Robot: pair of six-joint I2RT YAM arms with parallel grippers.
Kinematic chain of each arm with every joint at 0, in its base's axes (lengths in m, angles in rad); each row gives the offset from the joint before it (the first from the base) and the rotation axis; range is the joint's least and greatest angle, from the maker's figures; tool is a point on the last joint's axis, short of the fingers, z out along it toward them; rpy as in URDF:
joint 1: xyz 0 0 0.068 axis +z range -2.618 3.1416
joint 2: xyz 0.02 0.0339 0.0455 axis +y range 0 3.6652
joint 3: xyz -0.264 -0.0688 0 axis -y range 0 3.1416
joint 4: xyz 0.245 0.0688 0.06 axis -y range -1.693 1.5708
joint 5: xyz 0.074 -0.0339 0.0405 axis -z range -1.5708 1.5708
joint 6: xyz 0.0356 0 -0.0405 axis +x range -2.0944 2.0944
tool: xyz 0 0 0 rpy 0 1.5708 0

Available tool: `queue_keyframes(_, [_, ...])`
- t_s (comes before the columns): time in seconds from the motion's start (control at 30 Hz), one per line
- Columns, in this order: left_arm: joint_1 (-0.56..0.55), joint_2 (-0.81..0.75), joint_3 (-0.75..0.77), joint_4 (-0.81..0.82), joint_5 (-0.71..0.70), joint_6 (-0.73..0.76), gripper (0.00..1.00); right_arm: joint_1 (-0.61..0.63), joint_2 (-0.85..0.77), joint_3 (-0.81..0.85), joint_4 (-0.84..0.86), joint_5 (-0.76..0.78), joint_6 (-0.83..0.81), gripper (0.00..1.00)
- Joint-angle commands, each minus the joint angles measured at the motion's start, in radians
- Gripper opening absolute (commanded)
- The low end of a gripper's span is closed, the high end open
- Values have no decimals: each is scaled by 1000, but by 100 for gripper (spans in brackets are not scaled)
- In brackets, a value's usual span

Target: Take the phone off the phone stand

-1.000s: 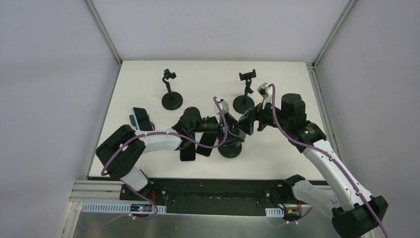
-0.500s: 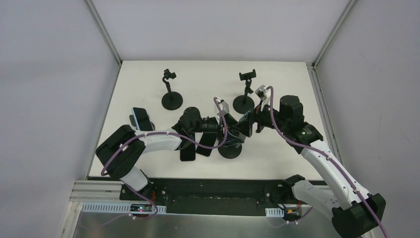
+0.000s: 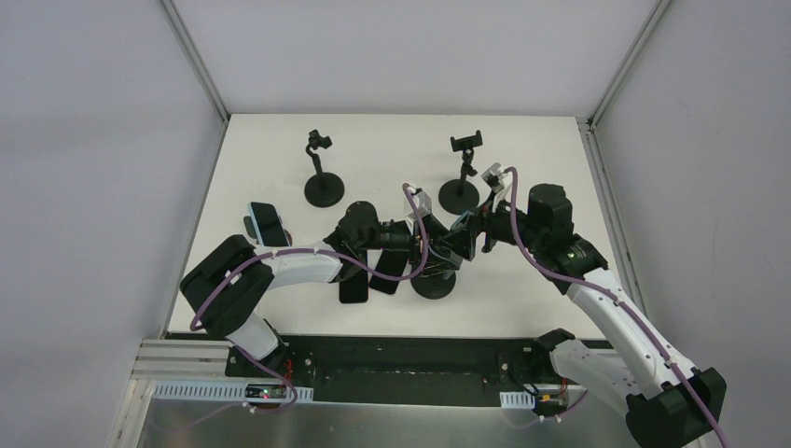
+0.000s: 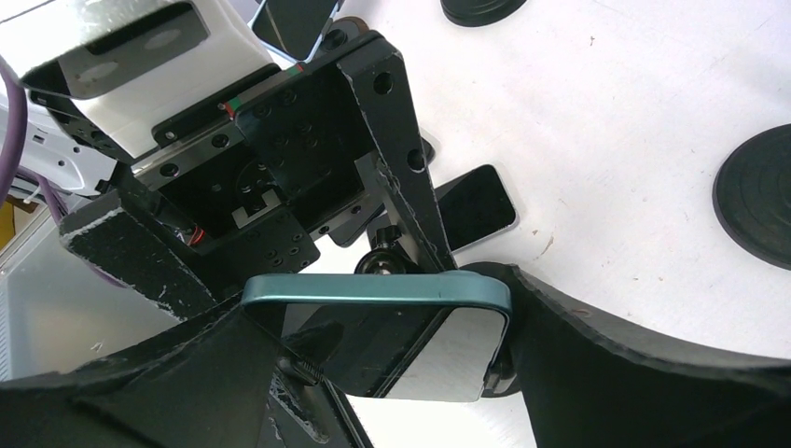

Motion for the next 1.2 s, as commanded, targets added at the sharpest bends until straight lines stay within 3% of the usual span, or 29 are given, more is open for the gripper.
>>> queue_keyframes(0.0, [-22, -21, 4, -6, 84, -2, 0, 1, -20, -17, 12, -28, 4, 87])
queue_keyframes(0.2, [-22, -15, 9, -5, 80, -11, 2, 2, -21, -18, 8, -26, 2, 86])
queue_keyframes(0.3, [-20, -15, 10, -5, 73, -10, 9, 2, -21, -13, -6, -41, -7, 74])
queue_keyframes(0.4, [-21, -21, 6, -5, 50, -7, 23, 3, -24, -12, -13, -44, -14, 61])
queue_keyframes(0.63, [-22, -30, 2, -5, -5, 4, 68, 10, -64, -44, 19, -77, -13, 44])
queue_keyframes(0.8, [-23, -20, 20, -5, -3, -13, 79, 10, -55, -38, 13, -59, -10, 10])
queue_keyframes(0.83, [-22, -18, 22, -4, -3, -16, 80, 11, -52, -36, 12, -57, -6, 8])
queue_keyframes(1.0, [-23, -22, 22, -4, -8, -21, 83, 14, -48, -32, 15, -55, -3, 0])
queue_keyframes(1.03, [-23, -24, 21, -4, -11, -21, 98, 13, -46, -33, 16, -51, -3, 0])
queue_keyframes(1.17, [-23, -27, 29, -4, -14, -30, 99, 16, -45, -31, 17, -37, 1, 0])
